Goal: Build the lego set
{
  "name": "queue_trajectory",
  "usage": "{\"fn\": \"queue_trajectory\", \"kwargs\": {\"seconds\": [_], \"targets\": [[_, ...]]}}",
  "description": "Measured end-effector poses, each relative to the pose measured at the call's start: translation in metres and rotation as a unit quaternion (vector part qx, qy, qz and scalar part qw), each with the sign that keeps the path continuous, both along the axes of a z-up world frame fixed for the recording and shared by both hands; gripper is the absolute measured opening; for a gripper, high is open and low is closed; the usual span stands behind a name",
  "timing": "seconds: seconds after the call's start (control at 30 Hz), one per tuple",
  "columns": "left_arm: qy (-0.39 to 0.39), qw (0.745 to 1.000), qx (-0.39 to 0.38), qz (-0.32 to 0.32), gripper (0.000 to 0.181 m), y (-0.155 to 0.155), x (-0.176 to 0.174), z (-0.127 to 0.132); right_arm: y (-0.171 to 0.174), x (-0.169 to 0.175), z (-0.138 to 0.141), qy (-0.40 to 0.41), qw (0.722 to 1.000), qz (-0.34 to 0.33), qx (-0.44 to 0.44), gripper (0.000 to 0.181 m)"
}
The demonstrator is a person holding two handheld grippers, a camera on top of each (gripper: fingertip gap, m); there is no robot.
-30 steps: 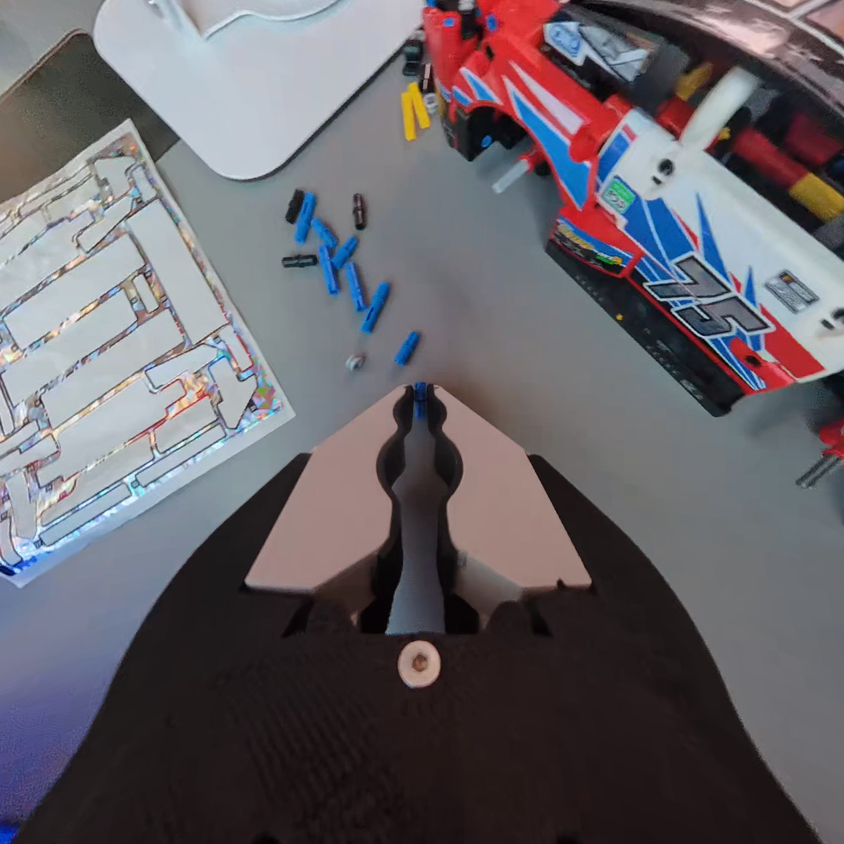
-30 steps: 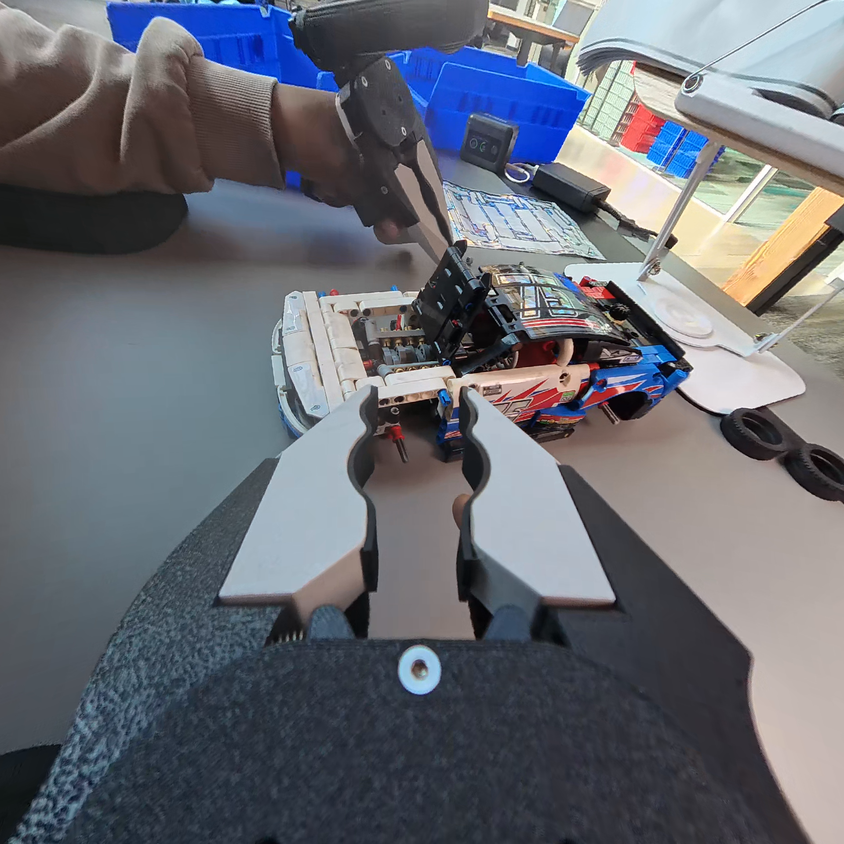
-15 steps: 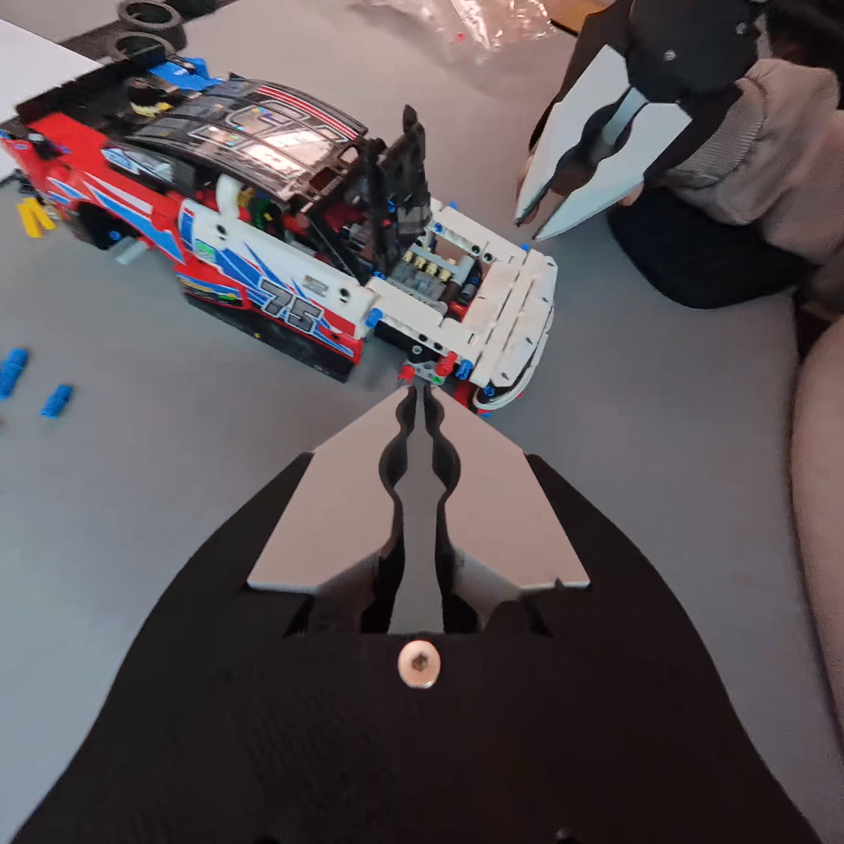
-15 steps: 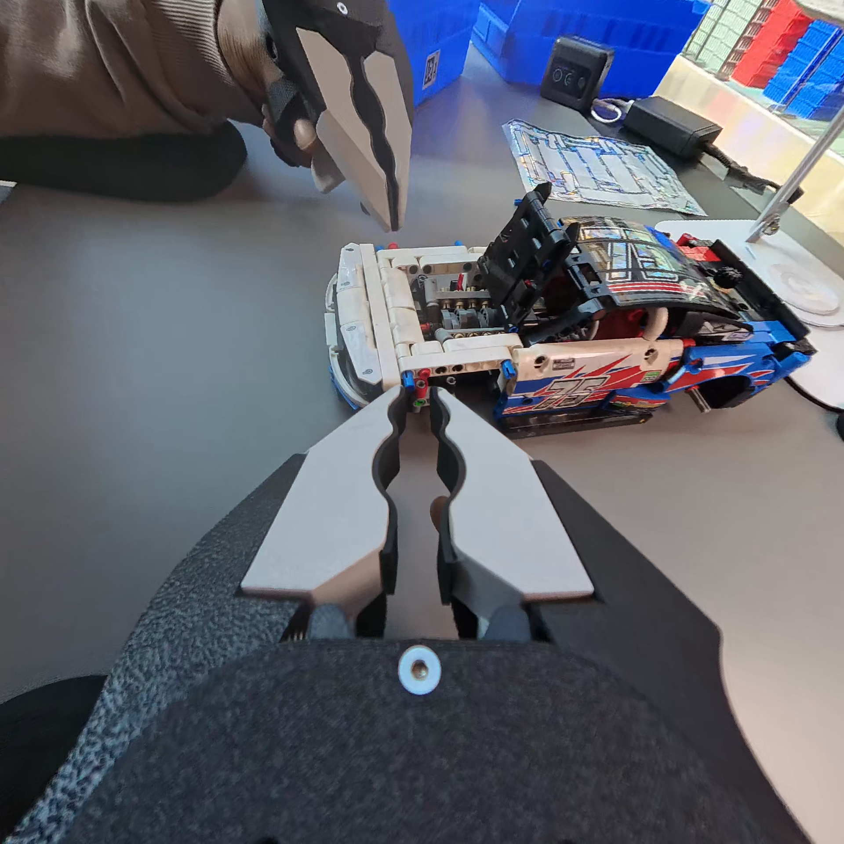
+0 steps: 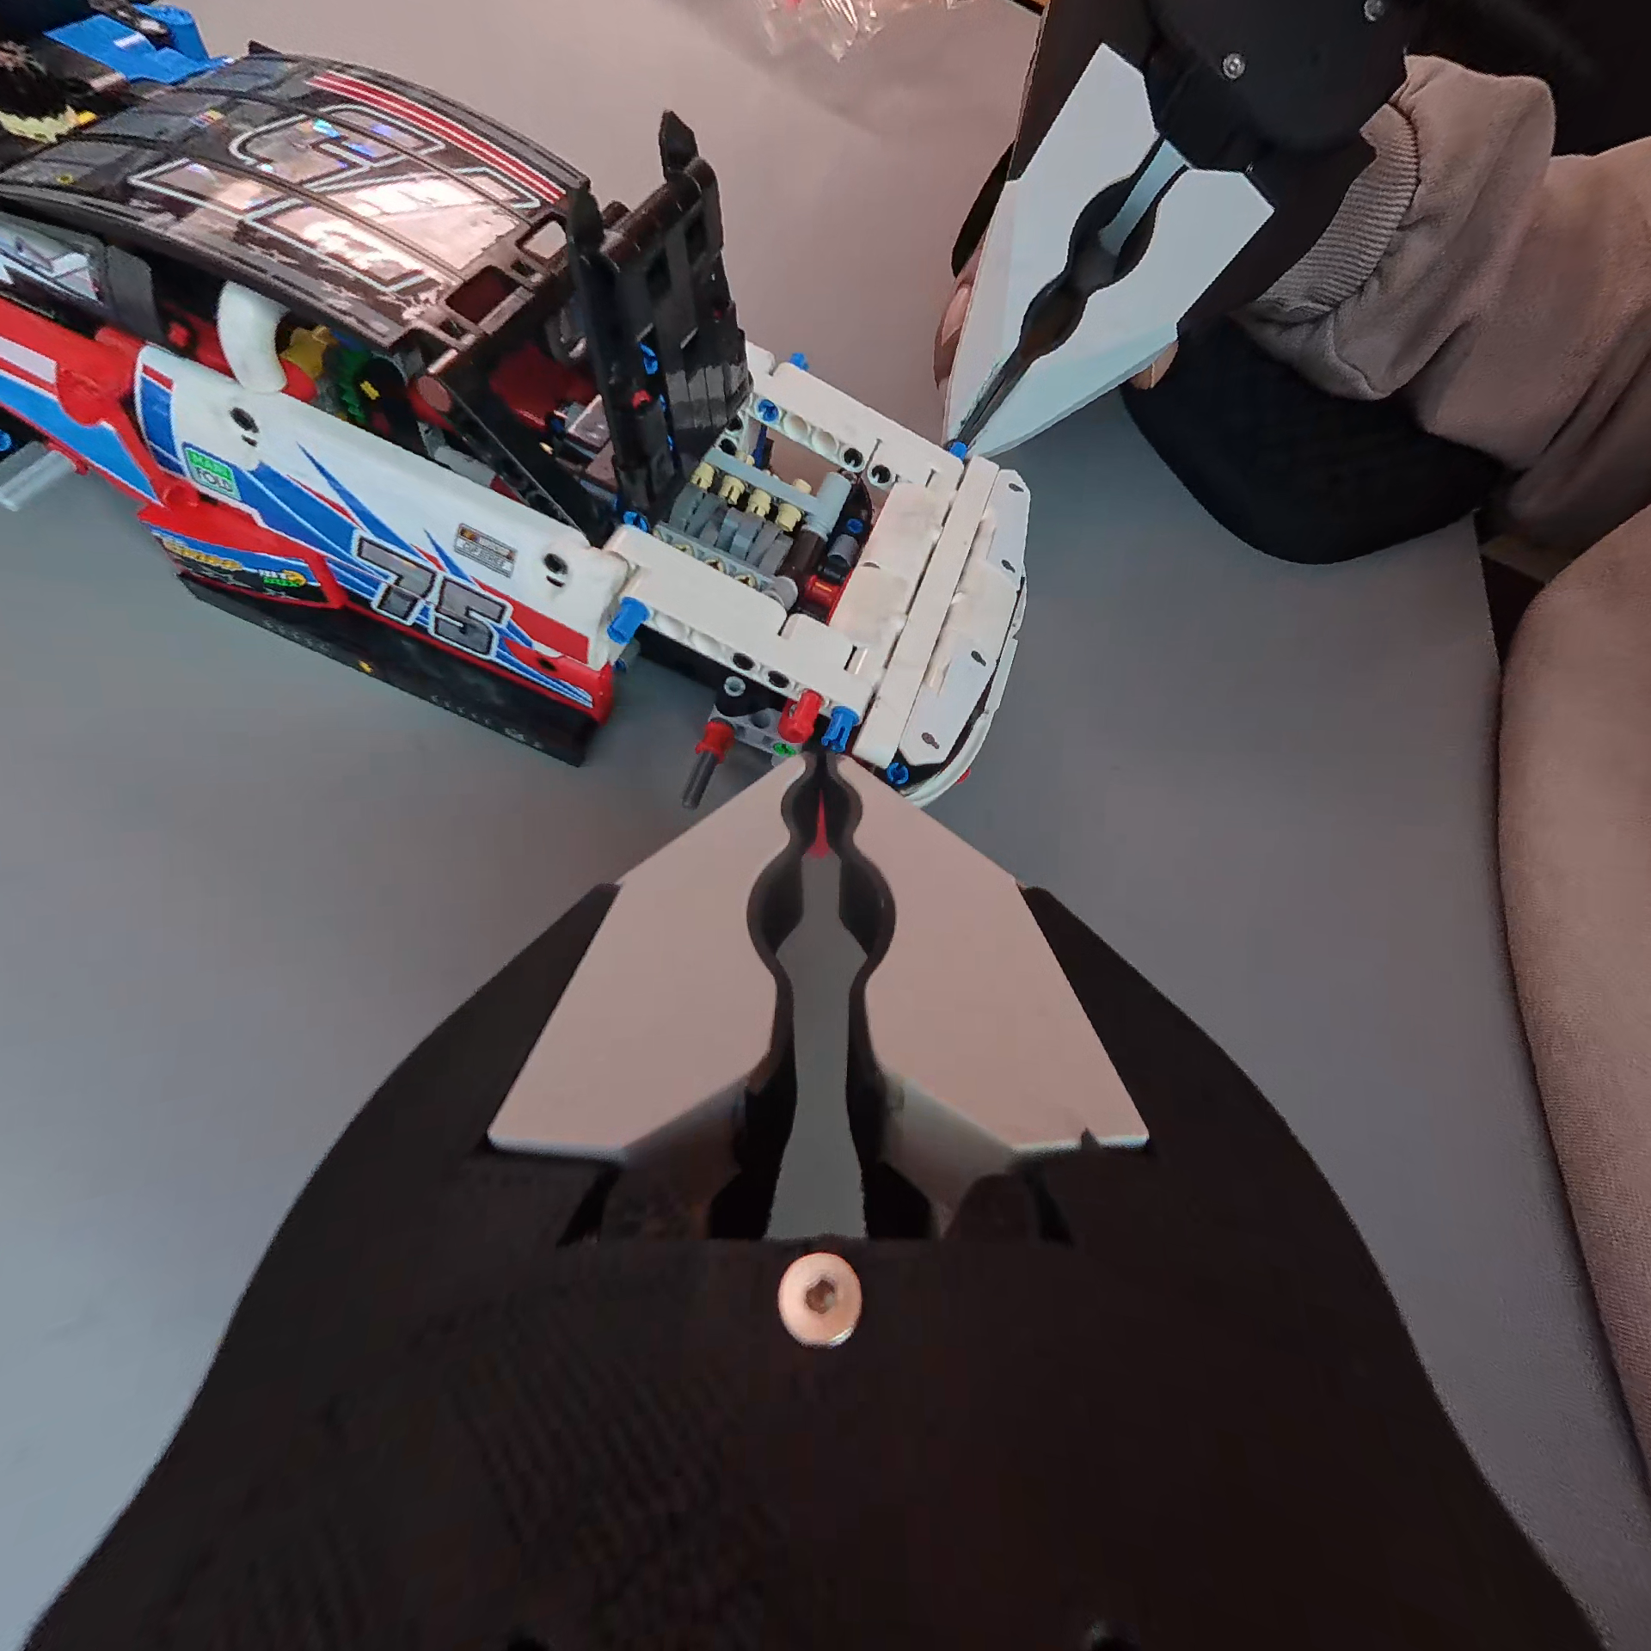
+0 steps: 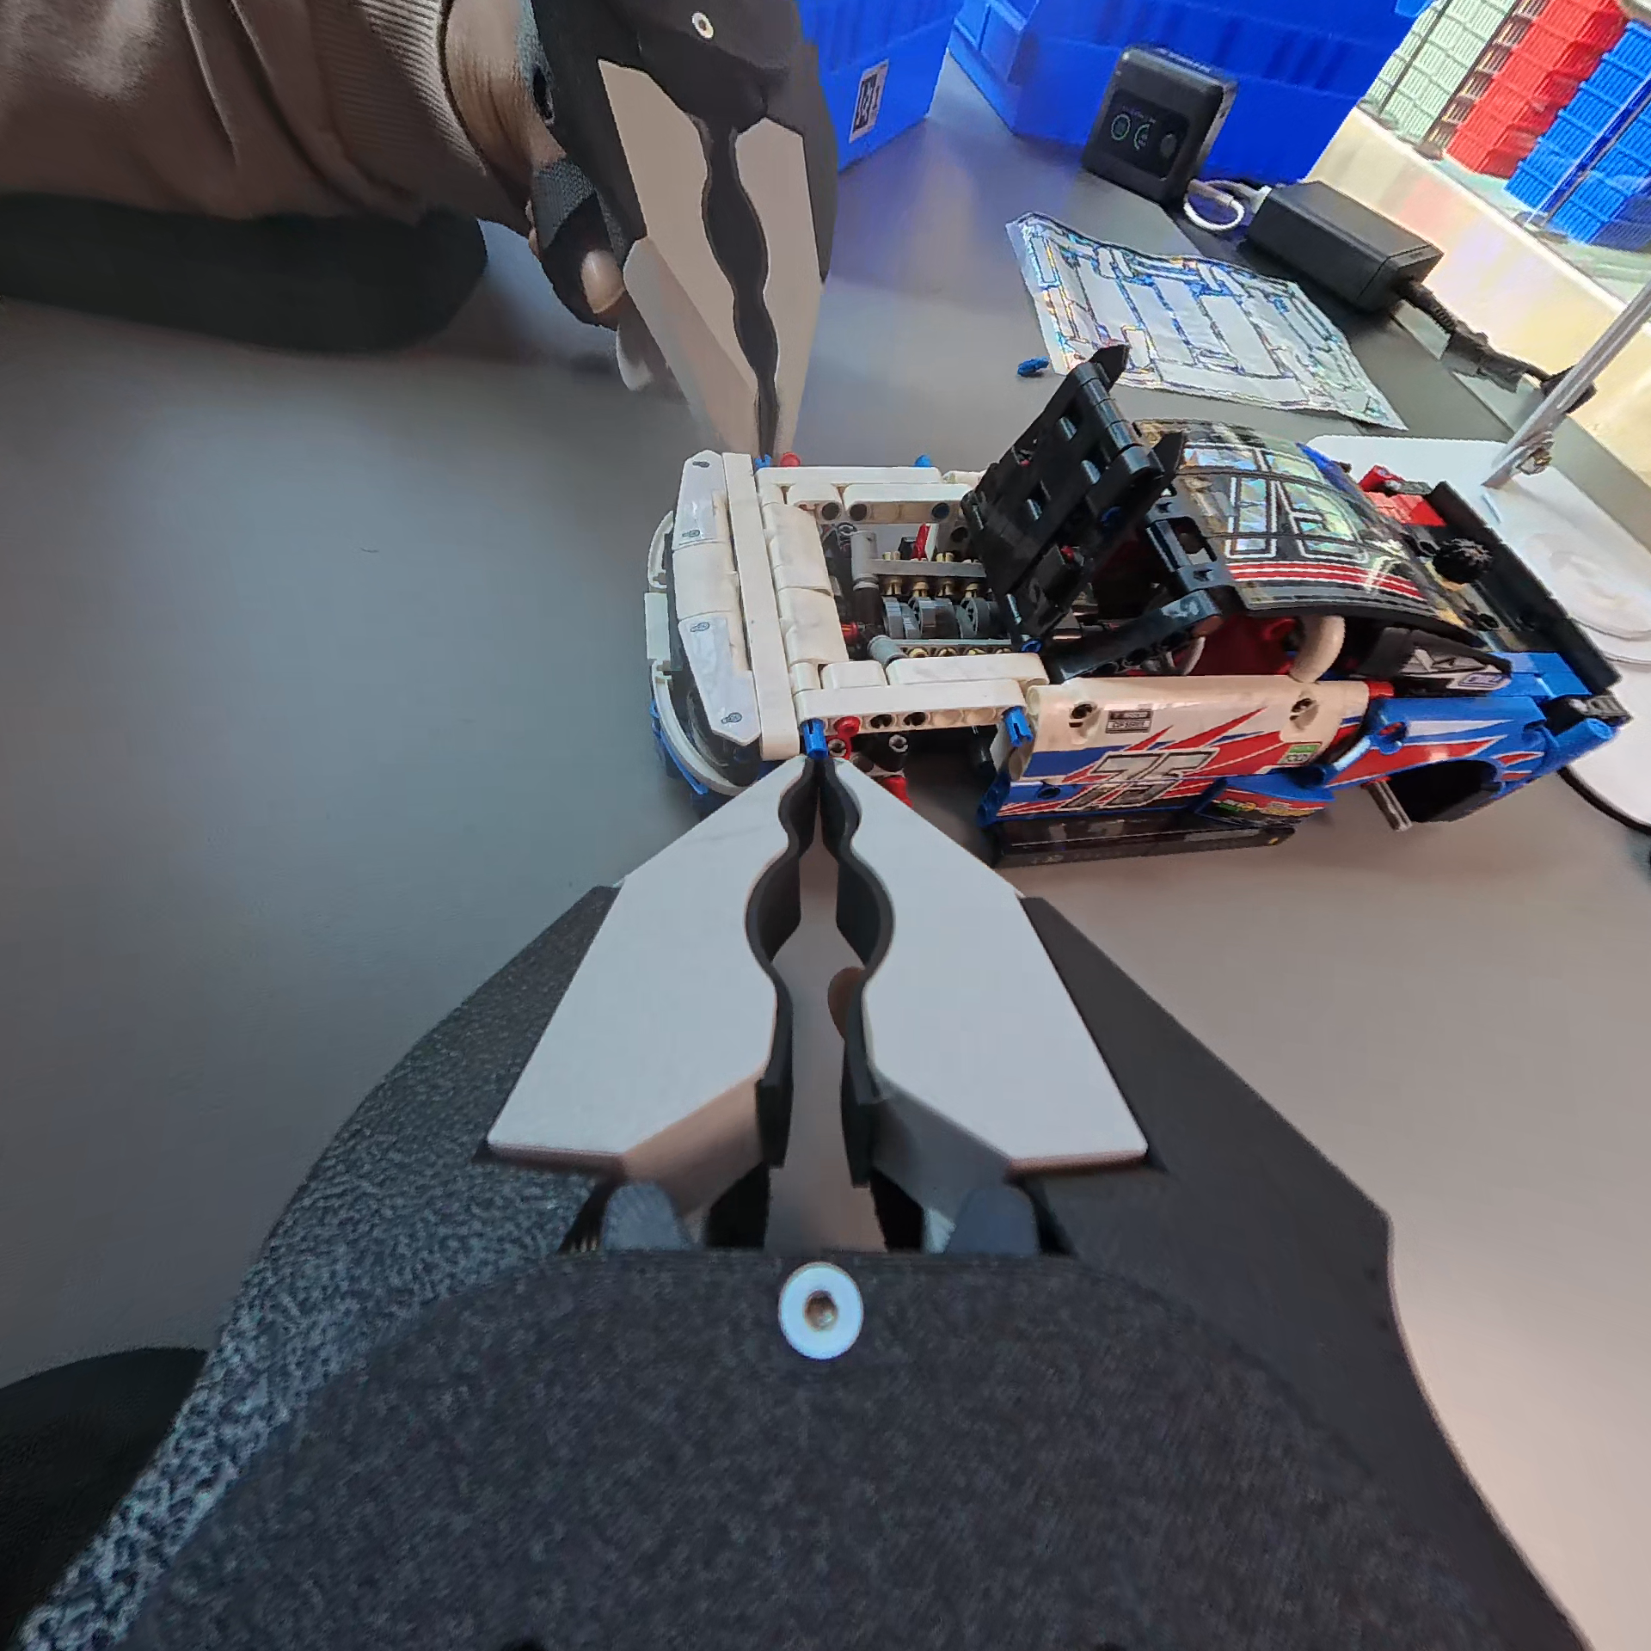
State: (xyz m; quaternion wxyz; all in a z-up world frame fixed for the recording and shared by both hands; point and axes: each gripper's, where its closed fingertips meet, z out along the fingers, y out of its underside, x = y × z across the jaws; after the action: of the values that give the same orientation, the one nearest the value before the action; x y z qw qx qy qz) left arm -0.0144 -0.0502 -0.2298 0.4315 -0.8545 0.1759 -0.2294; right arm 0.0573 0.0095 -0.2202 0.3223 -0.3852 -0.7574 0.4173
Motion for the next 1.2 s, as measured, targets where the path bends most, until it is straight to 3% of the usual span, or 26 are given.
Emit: {"fn": "queue_trajectory", "kwargs": {"seconds": [0.03, 0.17, 0.47, 0.83, 0.93, 1.2], "targets": [[0.003, 1.0, 0.005, 0.002, 0.0, -0.001, -0.003, 0.003, 0.0, 0.0, 0.0, -0.001, 1.0, 0.0, -0.002, 0.0], [-0.024, 0.999, 0.019, 0.01, 0.0, -0.001, -0.007, 0.012, 0.0, 0.0, 0.0, -0.002, 1.0, 0.001, -0.003, 0.0], [-0.028, 1.0, 0.014, 0.003, 0.0, 0.0, -0.002, 0.009, 0.0, 0.0, 0.001, -0.001, 1.0, 0.002, -0.006, 0.0], [-0.015, 1.0, 0.005, 0.017, 0.0, 0.004, -0.003, 0.006, -0.003, 0.0, 0.001, 0.015, 1.0, 0.014, 0.02, 0.0], [0.021, 1.0, -0.013, 0.003, 0.0, 0.003, 0.002, -0.006, -0.008, 0.0, 0.0, 0.014, 0.999, 0.026, 0.035, 0.0], [-0.011, 1.0, -0.007, 0.008, 0.0, -0.002, -0.005, 0.007, 0.001, 0.0, 0.001, 0.015, 0.999, 0.01, 0.031, 0.0]]}}
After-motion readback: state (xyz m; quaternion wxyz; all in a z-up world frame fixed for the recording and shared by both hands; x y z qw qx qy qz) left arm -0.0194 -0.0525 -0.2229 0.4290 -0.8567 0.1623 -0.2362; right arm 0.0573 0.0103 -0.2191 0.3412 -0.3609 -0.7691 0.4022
